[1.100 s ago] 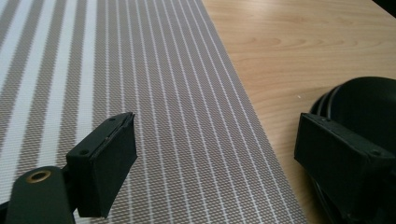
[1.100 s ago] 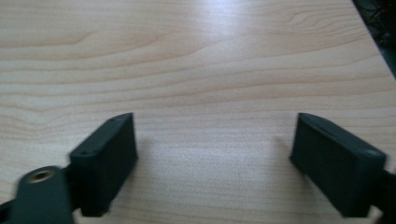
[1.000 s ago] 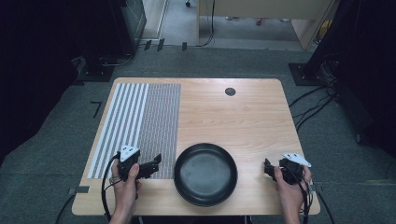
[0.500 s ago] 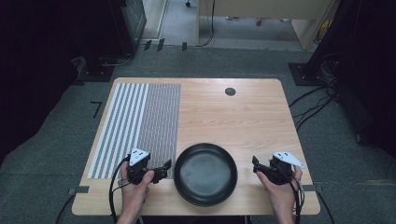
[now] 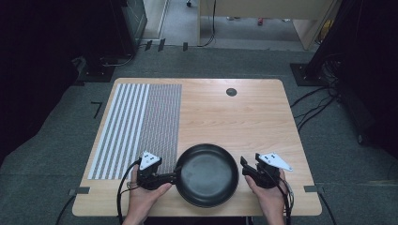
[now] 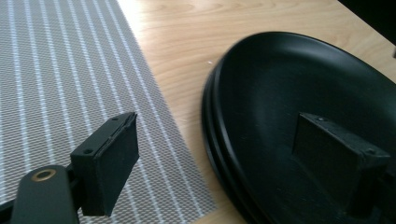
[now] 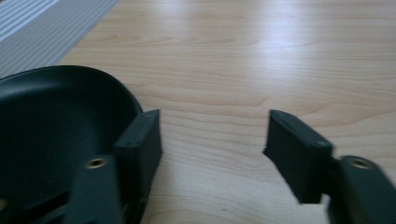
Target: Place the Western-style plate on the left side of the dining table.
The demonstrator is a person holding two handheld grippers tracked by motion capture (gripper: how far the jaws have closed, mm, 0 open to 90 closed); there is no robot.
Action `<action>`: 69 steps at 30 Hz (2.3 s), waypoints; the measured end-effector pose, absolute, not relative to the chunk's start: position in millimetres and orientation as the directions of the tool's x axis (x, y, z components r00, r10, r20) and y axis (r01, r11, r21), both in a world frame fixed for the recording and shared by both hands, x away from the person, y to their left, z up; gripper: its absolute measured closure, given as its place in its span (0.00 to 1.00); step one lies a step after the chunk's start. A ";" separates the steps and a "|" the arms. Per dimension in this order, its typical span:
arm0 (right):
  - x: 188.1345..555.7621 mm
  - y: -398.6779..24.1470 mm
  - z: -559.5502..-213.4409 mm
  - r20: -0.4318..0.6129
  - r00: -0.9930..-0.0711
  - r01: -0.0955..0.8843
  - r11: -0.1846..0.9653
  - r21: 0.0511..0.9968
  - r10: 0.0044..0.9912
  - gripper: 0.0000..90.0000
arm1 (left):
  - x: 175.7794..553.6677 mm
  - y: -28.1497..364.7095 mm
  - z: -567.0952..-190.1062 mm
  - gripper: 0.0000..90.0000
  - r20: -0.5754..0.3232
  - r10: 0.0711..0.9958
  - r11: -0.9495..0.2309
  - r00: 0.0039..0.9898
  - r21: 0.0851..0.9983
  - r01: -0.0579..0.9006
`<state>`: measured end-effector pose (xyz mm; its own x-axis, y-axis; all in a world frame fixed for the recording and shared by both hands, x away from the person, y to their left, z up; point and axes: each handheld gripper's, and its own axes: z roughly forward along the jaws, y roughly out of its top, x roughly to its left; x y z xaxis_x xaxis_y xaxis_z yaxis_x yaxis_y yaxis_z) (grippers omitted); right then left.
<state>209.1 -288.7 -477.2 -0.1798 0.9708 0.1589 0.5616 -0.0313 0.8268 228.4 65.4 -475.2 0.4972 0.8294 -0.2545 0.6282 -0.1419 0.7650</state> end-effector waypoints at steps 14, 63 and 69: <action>203.1 -273.5 -482.0 0.309 -0.208 0.629 -0.115 0.769 0.928 0.81 | 217.2 54.4 -480.1 0.55 -0.276 0.809 -0.155 0.519 0.751 0.641; 202.1 -269.4 -501.3 0.547 -0.166 0.679 -0.307 0.667 0.820 0.96 | 222.6 70.7 -492.0 0.73 -0.443 0.761 -0.070 0.474 0.670 0.739; 204.1 -267.1 -502.4 0.557 -0.164 0.678 -0.317 0.664 0.814 0.96 | 223.5 72.3 -491.5 0.72 -0.454 0.756 -0.065 0.471 0.664 0.744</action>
